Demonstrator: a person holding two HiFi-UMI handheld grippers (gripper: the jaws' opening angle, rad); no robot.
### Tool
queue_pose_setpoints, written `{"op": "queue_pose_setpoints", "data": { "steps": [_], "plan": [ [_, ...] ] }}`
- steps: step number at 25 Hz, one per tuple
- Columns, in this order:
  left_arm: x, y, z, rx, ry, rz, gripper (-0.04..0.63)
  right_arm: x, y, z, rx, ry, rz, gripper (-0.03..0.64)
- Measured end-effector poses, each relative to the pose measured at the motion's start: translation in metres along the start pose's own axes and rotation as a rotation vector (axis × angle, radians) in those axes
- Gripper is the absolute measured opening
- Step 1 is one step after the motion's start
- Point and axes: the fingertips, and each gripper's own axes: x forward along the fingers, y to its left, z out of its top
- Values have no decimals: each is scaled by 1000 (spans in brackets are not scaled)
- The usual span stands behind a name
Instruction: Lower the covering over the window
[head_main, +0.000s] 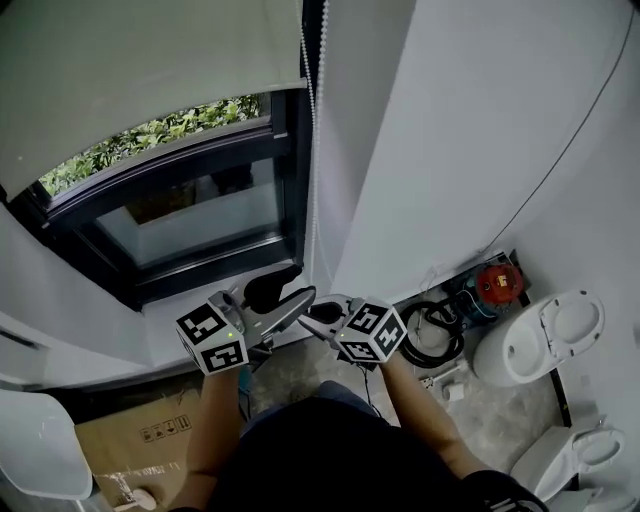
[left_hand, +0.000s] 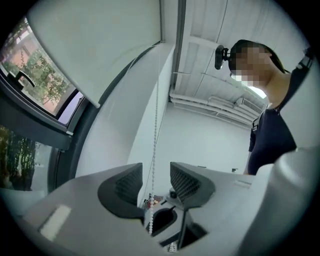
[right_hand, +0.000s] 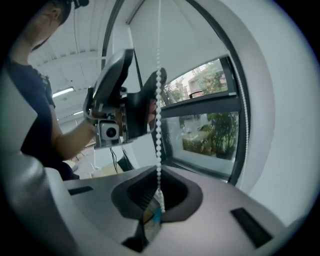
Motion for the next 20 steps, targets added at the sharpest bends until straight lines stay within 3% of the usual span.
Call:
{"op": "queue_pose_setpoints", "data": {
  "steps": [5,17,20],
  "plan": [
    [10,-8,13,17,-14,-55,164,1,1,-17,72,-22,7,15],
    [26,-6,58,83,-61,-98,163,-2,2,-17,50,-17,-22,15],
    [32,-9,69,88,-58,-99,129,0,4,-17,37,-13,-21,14]
  ]
}}
